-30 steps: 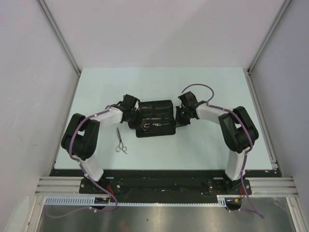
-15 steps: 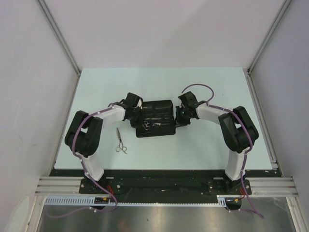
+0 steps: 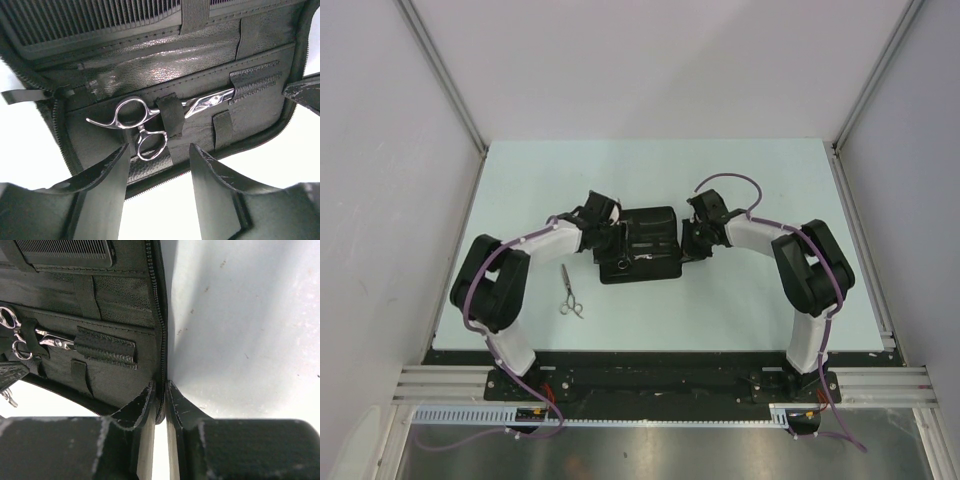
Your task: Sort the hair-cutting tools
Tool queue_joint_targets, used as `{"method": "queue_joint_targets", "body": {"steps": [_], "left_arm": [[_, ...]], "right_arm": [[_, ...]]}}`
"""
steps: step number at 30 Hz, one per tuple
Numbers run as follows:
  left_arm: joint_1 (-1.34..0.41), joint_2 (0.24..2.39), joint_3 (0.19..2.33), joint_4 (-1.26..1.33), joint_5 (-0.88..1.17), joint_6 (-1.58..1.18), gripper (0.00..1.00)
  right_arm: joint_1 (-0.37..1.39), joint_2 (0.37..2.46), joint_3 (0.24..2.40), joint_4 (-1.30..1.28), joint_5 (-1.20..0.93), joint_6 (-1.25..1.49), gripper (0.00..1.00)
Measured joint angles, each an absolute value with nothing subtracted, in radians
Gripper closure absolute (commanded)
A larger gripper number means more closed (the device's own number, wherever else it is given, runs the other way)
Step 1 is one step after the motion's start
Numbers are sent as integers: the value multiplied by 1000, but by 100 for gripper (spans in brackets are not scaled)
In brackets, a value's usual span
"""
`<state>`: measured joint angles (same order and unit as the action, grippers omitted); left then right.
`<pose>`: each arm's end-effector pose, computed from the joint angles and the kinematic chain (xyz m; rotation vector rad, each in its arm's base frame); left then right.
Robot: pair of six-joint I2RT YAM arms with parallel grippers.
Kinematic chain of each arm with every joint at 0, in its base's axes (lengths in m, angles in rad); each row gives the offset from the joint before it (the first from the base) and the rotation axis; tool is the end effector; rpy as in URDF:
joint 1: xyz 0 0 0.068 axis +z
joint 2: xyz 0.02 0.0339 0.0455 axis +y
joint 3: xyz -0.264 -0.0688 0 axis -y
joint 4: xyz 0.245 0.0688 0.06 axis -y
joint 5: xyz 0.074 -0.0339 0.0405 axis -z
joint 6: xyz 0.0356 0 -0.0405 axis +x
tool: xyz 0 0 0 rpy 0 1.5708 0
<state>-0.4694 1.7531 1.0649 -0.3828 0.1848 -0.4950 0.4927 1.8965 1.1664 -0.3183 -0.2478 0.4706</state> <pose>0.3069 -0.1630 0.1682 0.0296 2.7318 -0.5475 0.3317 0.1880 0.1509 -0.1207 2.7200 0.6373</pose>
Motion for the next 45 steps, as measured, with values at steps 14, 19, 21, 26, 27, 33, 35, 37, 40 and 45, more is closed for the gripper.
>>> {"method": "queue_joint_targets", "body": {"steps": [14, 19, 21, 26, 27, 33, 35, 37, 40, 45], "left_arm": [[-360, 1457, 1024, -423, 1, -503, 18], [-292, 1409, 964, -516, -125, -535, 6], [-273, 1412, 929, -556, -159, -552, 7], [-265, 1447, 883, -639, -208, -590, 25], [-265, 1455, 877, -646, -210, -595, 32], [-263, 1466, 831, -665, -189, -612, 43], [-263, 1464, 806, -666, -169, -613, 45], [-263, 1463, 779, -668, -146, -617, 48], [-263, 1447, 755, -669, -119, -628, 50], [-263, 1385, 722, -676, -91, -632, 52]], "right_arm": [[525, 1802, 1143, -272, -142, 459, 50], [524, 1708, 1143, -271, -96, 451, 50], [523, 1684, 1143, -271, -83, 450, 51], [522, 1677, 1143, -287, -67, 450, 54], [522, 1677, 1143, -289, -67, 450, 55], [522, 1677, 1143, -309, -67, 450, 56], [522, 1677, 1143, -314, -68, 450, 57], [522, 1677, 1143, -318, -68, 450, 57], [522, 1677, 1143, -321, -68, 450, 58], [522, 1684, 1143, -322, -70, 450, 59]]}}
